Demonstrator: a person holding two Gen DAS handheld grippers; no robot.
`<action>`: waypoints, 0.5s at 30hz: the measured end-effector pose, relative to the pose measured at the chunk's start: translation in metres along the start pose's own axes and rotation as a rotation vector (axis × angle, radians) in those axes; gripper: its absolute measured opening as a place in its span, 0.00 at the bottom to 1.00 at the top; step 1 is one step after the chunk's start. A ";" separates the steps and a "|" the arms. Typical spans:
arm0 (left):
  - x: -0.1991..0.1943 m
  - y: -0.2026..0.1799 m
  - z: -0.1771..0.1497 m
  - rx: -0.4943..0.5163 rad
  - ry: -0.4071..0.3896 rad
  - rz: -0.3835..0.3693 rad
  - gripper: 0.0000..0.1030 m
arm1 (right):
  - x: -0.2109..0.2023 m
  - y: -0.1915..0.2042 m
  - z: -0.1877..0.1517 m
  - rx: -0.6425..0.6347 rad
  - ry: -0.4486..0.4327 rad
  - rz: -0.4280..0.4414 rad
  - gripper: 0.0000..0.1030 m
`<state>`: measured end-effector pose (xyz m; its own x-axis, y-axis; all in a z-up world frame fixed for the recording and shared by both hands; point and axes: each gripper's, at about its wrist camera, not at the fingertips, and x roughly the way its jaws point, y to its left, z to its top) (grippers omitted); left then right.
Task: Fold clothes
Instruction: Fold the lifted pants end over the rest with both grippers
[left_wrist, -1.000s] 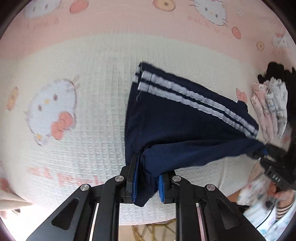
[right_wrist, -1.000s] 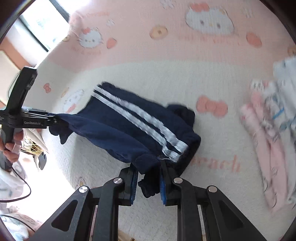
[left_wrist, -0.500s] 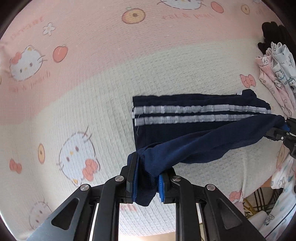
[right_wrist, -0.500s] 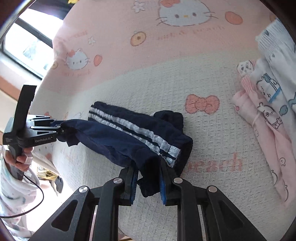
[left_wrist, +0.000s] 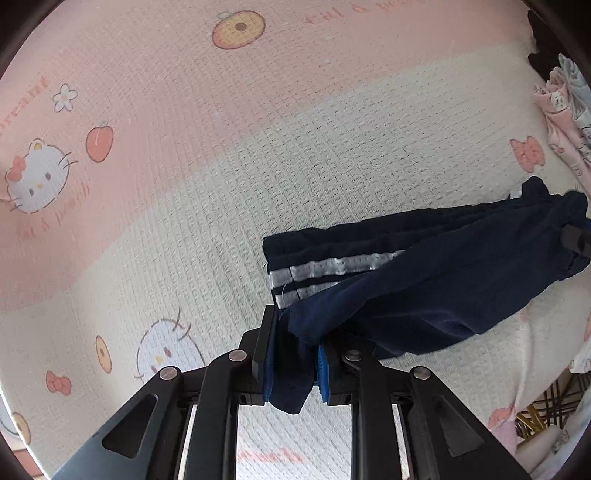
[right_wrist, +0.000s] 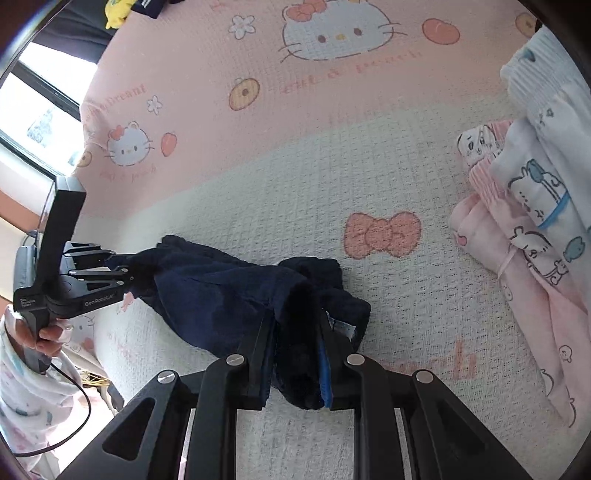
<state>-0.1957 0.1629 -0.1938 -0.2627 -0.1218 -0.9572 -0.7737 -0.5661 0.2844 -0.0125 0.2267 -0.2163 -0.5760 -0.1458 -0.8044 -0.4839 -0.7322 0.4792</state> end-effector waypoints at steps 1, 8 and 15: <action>0.003 0.000 0.001 0.005 0.002 0.003 0.17 | 0.003 -0.001 0.000 0.002 0.008 -0.006 0.19; 0.018 0.003 0.008 -0.010 0.014 -0.020 0.19 | 0.006 -0.007 0.001 0.005 0.014 -0.014 0.17; 0.030 0.003 0.009 -0.012 -0.020 0.068 0.57 | 0.006 -0.004 0.000 -0.012 0.008 -0.039 0.17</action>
<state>-0.2117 0.1649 -0.2212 -0.3258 -0.1442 -0.9344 -0.7465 -0.5673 0.3478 -0.0143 0.2287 -0.2229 -0.5516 -0.1220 -0.8251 -0.4978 -0.7456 0.4430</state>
